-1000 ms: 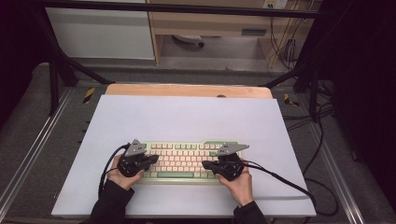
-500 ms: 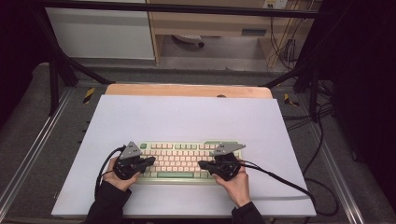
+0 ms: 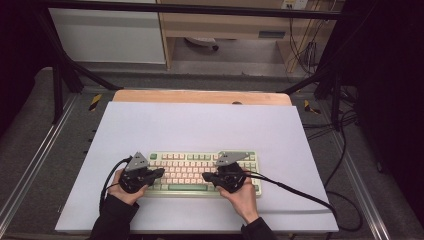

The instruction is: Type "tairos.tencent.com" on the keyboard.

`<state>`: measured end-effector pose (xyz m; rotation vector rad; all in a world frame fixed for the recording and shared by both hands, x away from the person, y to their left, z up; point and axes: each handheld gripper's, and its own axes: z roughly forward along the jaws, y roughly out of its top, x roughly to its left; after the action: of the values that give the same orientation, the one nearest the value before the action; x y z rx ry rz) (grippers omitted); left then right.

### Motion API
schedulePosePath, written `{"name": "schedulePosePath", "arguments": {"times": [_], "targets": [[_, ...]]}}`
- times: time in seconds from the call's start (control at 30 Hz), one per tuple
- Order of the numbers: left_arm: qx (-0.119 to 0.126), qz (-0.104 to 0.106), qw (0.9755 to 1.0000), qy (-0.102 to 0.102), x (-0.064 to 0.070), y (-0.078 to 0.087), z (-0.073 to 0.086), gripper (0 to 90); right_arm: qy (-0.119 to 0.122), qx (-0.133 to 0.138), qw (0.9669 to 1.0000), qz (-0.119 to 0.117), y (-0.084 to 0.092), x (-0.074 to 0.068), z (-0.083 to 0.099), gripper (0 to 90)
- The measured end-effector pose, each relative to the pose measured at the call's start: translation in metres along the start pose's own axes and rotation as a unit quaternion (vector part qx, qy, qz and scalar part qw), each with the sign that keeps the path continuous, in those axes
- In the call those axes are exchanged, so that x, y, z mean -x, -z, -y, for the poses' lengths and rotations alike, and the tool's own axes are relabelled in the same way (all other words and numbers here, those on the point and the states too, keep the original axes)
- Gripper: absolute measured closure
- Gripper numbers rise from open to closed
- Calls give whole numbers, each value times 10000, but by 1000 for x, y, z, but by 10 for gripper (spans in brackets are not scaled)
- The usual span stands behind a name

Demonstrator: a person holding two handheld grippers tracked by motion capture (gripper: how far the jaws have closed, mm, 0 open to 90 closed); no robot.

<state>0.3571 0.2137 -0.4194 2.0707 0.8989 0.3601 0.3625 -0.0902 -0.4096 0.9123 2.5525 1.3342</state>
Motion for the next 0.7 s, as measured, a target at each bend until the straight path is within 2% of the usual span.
{"name": "schedulePosePath", "arguments": {"times": [0.13,0.37,0.7], "targets": [[6,0,10000,8,-1,1,0,896,-18,21,10000,-55,-9,-3,-3,900],[-8,-2,10000,25,-2,0,1,896,-33,-92,9999,-77,-25,-7,-5,900],[0,-7,10000,24,-2,0,1,896,-2,-197,9998,-103,-37,-9,-4,900]]}}
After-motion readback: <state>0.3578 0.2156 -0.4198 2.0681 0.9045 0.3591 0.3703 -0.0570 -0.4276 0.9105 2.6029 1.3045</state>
